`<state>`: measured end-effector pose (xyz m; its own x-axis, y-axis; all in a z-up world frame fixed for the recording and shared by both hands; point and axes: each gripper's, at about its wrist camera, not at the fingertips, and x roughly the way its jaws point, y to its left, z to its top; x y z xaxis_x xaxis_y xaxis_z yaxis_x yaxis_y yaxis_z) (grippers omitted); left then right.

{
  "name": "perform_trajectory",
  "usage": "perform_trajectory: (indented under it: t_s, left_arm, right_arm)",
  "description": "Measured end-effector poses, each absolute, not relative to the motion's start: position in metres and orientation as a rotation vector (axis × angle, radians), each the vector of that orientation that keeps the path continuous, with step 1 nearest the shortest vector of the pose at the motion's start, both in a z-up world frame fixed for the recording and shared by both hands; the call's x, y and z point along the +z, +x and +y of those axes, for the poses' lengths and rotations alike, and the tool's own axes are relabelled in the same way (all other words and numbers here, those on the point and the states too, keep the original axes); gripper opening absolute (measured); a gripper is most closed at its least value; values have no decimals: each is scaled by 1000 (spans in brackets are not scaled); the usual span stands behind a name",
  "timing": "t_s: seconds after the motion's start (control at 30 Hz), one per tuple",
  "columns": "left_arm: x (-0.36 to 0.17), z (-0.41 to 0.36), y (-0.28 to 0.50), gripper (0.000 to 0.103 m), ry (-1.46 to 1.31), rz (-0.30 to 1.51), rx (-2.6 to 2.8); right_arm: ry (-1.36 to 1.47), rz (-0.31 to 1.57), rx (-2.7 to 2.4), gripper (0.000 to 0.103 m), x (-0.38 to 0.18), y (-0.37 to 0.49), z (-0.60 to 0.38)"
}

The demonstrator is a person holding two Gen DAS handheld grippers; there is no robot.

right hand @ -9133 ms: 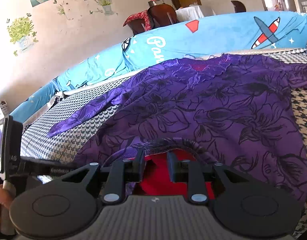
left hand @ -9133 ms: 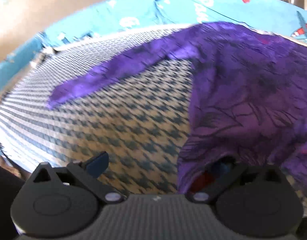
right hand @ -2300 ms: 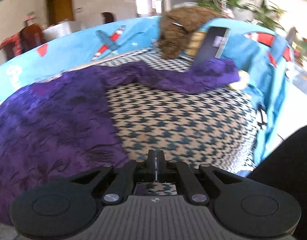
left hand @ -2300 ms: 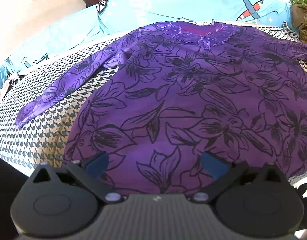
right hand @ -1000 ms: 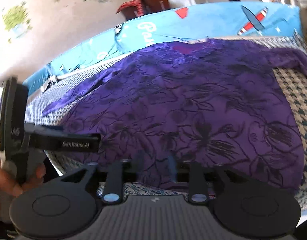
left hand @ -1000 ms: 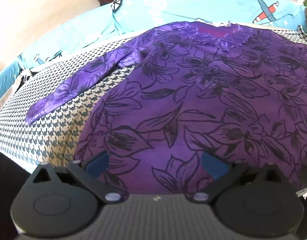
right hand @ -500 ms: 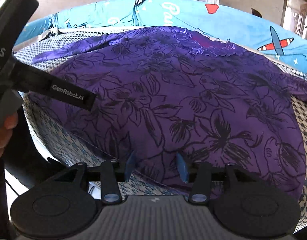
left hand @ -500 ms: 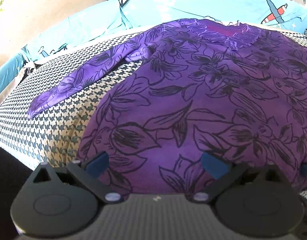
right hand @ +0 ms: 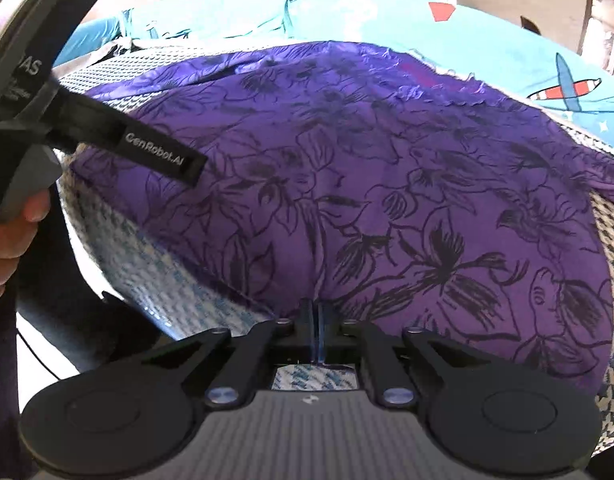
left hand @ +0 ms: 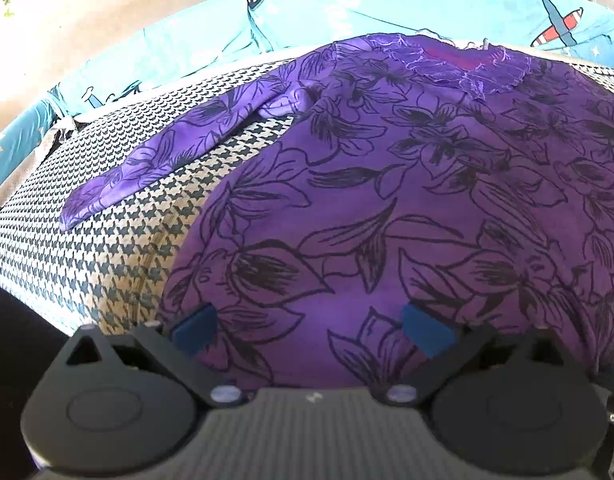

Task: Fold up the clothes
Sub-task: 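Move the right gripper over the blouse body and pinch the fabric, then move the left gripper down to the blouse sleeve beside the body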

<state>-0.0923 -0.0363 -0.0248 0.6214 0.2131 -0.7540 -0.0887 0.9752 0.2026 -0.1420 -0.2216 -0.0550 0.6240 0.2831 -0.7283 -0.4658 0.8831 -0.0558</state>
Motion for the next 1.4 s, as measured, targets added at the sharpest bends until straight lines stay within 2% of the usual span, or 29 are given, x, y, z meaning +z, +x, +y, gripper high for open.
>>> perform_trajectory:
  t_s: [0.23, 0.57, 0.77, 0.8, 0.93, 1.4]
  left_arm:
    - [-25, -33, -91, 103, 136, 888, 186]
    - [-26, -16, -90, 103, 117, 894, 283]
    - [-23, -4, -94, 103, 81, 875, 308]
    - [-22, -1, -93, 103, 67, 871, 322]
    - [-22, 10, -92, 103, 27, 883, 359]
    - [-19, 16, -90, 103, -15, 884, 371]
  right_arm:
    - [-221, 819, 425, 7, -57, -139, -223]
    - [-111, 651, 449, 10, -30, -150, -230]
    - [-121, 673, 502, 11, -34, -139, -210]
    - [-134, 673, 514, 14, -35, -138, -206]
    - [-194, 641, 543, 37, -38, -139, -190]
    - [-349, 670, 652, 38, -57, -141, -151]
